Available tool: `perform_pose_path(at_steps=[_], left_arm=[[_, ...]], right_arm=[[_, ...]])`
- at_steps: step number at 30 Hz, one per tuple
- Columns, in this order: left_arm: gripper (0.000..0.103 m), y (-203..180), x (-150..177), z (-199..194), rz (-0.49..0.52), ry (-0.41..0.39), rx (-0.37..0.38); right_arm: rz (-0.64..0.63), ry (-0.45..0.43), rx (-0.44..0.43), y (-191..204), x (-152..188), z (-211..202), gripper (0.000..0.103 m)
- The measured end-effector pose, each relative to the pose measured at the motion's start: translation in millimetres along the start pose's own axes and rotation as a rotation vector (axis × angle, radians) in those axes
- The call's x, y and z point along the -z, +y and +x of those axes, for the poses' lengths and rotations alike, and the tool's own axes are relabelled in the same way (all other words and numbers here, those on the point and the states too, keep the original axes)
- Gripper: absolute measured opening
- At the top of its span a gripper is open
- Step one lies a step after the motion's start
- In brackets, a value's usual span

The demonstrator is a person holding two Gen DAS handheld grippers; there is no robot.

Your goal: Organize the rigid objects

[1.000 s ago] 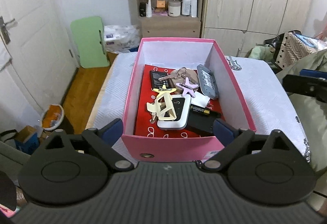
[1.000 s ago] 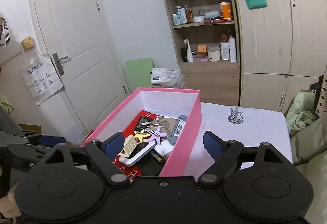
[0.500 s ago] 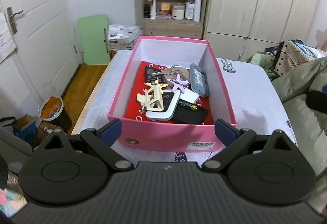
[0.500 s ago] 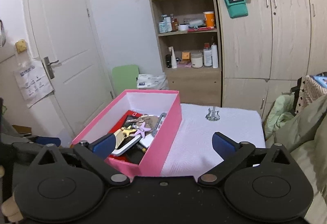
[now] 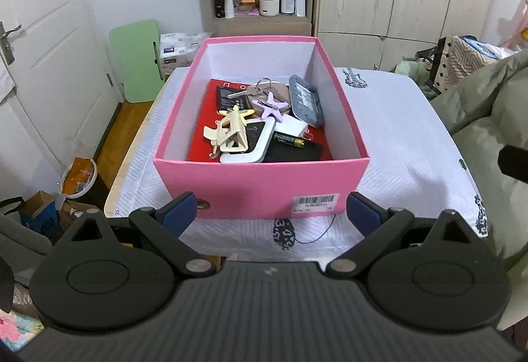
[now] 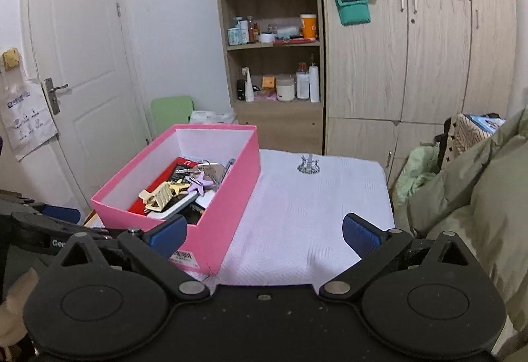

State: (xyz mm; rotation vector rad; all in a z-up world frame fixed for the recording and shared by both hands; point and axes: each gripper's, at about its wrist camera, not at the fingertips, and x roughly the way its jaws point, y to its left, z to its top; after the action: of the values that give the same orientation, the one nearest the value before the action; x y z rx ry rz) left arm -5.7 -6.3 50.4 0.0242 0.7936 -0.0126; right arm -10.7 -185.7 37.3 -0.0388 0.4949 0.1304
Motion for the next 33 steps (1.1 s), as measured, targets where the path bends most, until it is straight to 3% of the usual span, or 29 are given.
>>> perform_pose_path(at_steps=[7,33], left_arm=[[0.098,-8,5,0,0.017,-0.019,-0.021],[0.103,1,6,4,-0.025,-0.048,-0.076]], right_arm=[[0.008,0.012,0.044,1,5,2,0.102],[0.023,0.027,0.057,8,7,4,0.102]])
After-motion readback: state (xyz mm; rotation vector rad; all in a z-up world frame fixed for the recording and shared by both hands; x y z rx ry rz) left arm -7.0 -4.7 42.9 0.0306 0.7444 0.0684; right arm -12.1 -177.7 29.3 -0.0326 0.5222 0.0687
